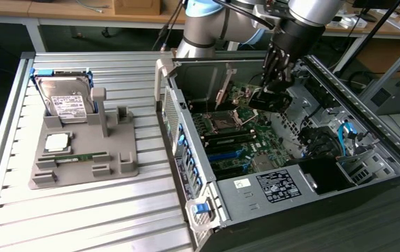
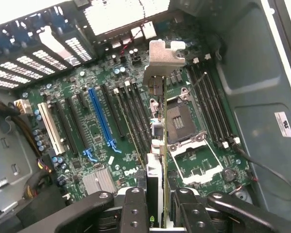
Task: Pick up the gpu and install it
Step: 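Insert the gpu into the slot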
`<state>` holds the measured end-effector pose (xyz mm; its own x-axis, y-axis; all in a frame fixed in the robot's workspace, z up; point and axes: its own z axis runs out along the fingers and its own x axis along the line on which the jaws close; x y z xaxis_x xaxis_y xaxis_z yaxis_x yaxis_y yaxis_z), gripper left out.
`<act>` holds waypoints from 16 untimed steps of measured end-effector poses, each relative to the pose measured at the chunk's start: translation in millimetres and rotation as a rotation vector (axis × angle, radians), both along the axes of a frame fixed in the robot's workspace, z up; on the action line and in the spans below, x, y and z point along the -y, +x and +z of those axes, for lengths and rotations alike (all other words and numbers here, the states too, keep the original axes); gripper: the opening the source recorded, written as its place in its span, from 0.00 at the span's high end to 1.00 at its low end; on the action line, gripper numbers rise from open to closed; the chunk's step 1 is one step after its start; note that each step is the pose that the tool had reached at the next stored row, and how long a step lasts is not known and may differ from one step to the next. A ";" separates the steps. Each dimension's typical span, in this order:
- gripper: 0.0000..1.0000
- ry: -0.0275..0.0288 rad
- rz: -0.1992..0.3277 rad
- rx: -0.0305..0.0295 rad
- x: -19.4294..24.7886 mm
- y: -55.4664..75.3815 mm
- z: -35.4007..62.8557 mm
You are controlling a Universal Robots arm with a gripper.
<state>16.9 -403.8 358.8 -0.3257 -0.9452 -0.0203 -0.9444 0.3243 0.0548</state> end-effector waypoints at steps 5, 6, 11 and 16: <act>0.73 0.0000 0.052 0.0000 0.0 0.1 0.0; 0.73 0.0000 0.061 0.0000 0.0 0.1 0.0; 0.73 0.0000 0.102 0.0000 0.0 0.2 0.0; 0.73 0.0000 0.144 0.0000 0.0 0.5 0.0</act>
<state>17.4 -403.8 358.8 -0.1869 -0.9822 -0.0204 -0.9811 0.1856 0.0547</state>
